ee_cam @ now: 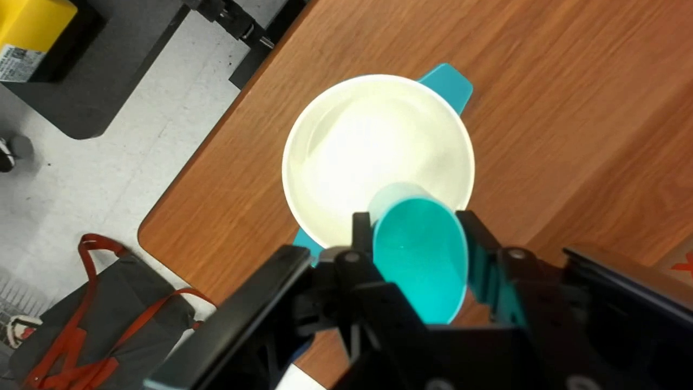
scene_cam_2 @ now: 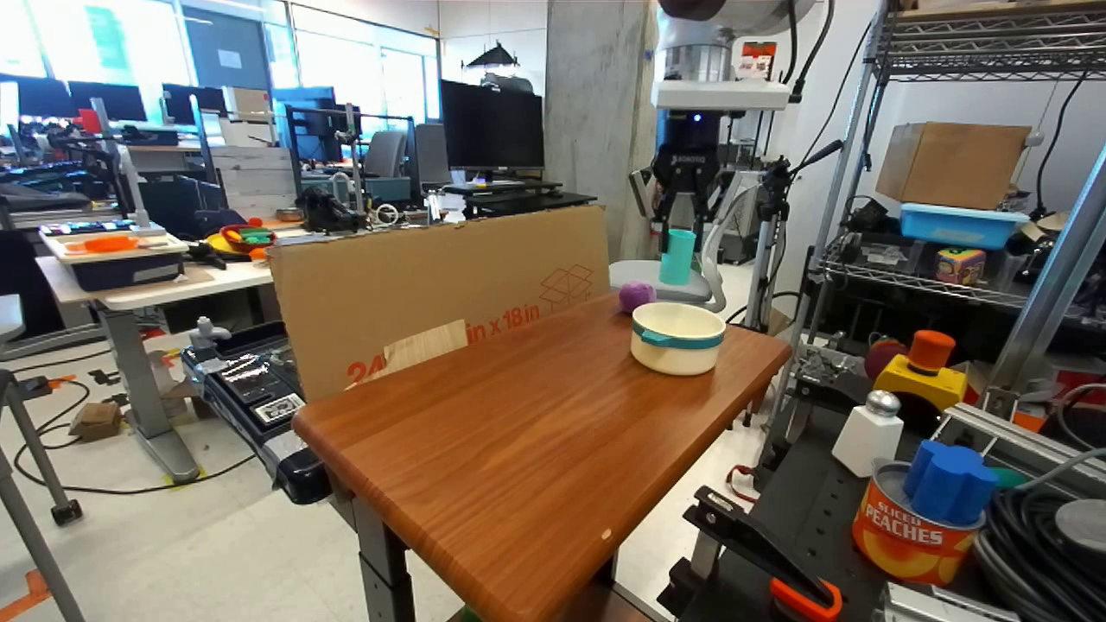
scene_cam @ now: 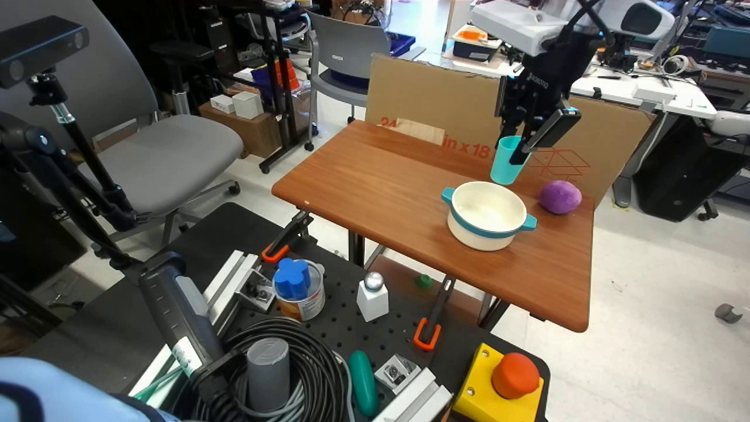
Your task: Put the cup in the pot
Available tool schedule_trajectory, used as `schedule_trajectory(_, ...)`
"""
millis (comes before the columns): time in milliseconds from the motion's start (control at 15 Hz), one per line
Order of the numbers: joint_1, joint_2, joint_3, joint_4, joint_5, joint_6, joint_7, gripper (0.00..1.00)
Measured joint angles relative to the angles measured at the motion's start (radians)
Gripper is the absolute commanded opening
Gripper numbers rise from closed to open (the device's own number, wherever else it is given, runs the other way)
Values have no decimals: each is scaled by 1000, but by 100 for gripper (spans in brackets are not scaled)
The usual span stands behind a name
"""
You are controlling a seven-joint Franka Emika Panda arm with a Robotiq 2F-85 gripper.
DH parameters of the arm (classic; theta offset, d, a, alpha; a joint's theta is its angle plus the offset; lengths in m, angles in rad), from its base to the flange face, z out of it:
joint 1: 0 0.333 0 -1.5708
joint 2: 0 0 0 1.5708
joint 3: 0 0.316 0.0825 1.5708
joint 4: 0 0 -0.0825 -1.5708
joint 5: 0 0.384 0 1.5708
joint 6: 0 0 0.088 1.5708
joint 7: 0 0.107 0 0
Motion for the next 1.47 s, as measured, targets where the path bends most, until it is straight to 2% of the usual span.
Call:
schedule_trajectory(333,0,121,-2,80,16,-2,2,17)
schedule_trajectory(933,0,234,-15,119,16,-2,11,17)
schedule_trajectory(1000,0,240,-16,121,16,-2,11,50)
schedule_trajectory(1067,2,245,-17,122,15,-2,11,68)
schedule_trajectory(1333,17,252,-21,122,11,-3,11,96)
schedule_trajectory(1467,28,251,-22,120,9,-7,11,100)
